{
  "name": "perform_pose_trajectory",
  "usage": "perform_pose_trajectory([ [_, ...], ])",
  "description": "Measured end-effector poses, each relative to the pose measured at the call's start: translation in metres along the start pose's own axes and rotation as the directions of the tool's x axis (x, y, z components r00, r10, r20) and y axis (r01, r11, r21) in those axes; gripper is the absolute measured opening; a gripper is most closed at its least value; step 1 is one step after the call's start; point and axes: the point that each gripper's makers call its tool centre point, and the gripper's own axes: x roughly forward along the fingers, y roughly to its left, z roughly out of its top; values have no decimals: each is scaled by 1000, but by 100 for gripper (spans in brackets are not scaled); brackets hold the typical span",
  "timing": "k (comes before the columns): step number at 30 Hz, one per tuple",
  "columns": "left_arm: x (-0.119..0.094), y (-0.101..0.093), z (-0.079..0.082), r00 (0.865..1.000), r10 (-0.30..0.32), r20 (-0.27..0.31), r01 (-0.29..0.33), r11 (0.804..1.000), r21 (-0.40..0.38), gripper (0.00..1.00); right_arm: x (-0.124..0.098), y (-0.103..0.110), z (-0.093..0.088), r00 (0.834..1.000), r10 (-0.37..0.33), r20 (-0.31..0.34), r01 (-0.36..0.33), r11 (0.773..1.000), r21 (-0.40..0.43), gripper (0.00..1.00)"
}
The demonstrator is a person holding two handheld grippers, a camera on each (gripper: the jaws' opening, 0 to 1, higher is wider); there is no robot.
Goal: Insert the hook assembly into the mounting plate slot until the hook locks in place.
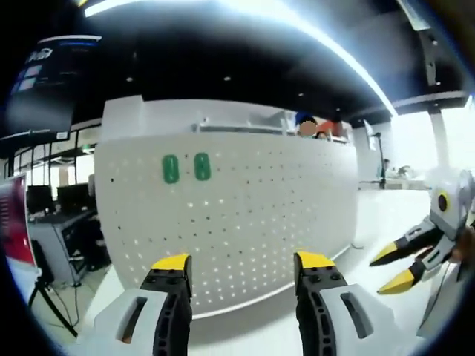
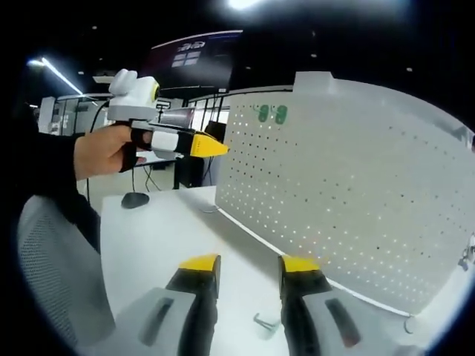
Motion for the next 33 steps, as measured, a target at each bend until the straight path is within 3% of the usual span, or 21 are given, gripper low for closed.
perform_pose_trajectory([
  [17,-1,1,-18,1000,-23,-17,23,999,-36,55,14,24,-32,990,76,-118,-77,997,-10,29],
  [27,0,-11,-21,997,-69,-17,68,997,-40,54,22,51,-68,953,137,-269,-141,990,6,28],
  [33,0,-18,-19,996,-91,-10,91,995,-33,53,23,59,-83,932,154,-328,-154,988,29,27],
])
